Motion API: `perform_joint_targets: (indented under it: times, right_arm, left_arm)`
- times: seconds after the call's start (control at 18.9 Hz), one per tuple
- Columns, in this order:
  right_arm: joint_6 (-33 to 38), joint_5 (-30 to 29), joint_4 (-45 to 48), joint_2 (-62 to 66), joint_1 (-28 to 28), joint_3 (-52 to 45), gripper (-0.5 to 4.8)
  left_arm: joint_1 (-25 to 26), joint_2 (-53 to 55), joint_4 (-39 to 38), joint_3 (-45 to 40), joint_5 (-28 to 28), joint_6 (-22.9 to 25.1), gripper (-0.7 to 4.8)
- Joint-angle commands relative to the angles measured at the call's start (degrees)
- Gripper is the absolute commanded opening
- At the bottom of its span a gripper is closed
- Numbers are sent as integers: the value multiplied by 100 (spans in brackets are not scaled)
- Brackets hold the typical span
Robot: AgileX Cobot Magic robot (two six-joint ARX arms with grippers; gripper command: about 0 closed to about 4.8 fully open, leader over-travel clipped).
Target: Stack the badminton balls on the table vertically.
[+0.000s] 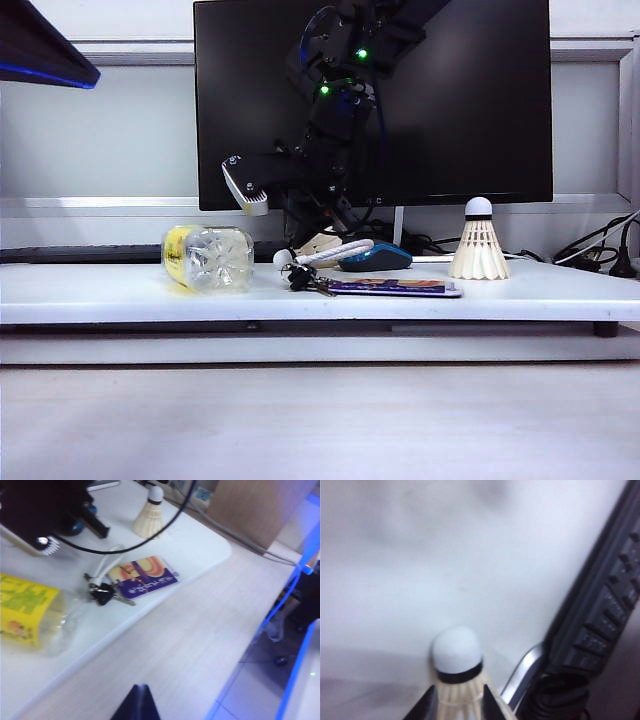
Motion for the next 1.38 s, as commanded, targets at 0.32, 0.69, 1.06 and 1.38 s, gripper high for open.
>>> perform_joint_targets:
  times: [0.32,0.69,1.06,1.38]
  right_arm:
    - [46,-15,129,258,2,26,127]
    - [201,-13,149,273,2,26,160]
    - [199,-28,396,286,2,26,221]
    - [201,-11,614,446,2,24,220]
  left_arm:
    - [-2,-4,83,17,107,-76,-5]
    - [-2,-4,105,17,208,-76,-6]
    - [-2,-4,103,17,210,-79,-5]
    - [-2,-4,90,17,236,-79,-6]
